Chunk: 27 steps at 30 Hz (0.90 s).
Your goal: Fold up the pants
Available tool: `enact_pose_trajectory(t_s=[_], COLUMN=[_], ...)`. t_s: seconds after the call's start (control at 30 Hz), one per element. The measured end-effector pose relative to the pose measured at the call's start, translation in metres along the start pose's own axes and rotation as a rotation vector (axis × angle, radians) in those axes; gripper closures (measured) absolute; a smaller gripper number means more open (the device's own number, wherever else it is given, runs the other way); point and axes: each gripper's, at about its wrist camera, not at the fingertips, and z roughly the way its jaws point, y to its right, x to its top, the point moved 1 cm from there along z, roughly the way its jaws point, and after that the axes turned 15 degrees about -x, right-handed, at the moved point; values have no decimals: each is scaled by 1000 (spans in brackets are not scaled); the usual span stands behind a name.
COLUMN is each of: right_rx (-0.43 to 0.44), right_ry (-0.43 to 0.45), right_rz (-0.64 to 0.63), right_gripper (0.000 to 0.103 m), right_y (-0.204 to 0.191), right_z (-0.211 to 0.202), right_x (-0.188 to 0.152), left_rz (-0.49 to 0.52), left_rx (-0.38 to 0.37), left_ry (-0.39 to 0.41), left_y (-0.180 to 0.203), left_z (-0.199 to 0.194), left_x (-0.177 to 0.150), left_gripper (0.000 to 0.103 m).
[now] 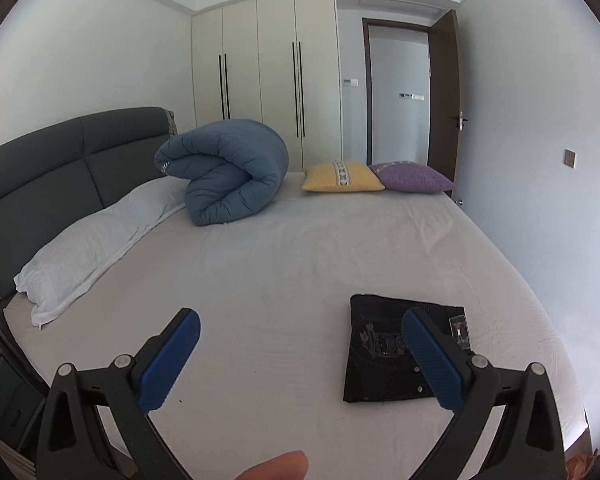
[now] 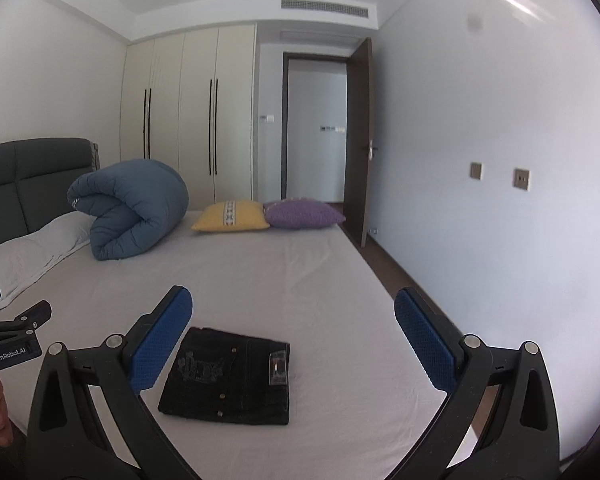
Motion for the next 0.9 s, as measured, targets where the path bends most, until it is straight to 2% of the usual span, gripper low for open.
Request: enact_pose_trajectory(t_s=[0.1, 0.23, 0.37, 0.6, 0.9], right_rx=[-23, -23, -14, 5, 24], right_ry=[-99, -157, -171, -208, -243], right_rz=[-8, -21, -44, -74, -105], right_gripper=[0, 0, 0, 0, 0], right_y=[-4, -10, -18, -30, -48], right_z=[27, 38, 46, 62, 75], right_x=[-20, -35, -42, -54, -74], left_rz=[-4, -33, -72, -49, -44], left_rx=[-26, -39, -55, -39, -59], left_ry=[-60, -110, -140, -158, -190], left_y=[2, 3, -1, 1, 6], left_z=[11, 19, 28, 30, 37], left_x=[-13, -24, -30, -33, -40], left_gripper=[0, 0, 0, 0, 0])
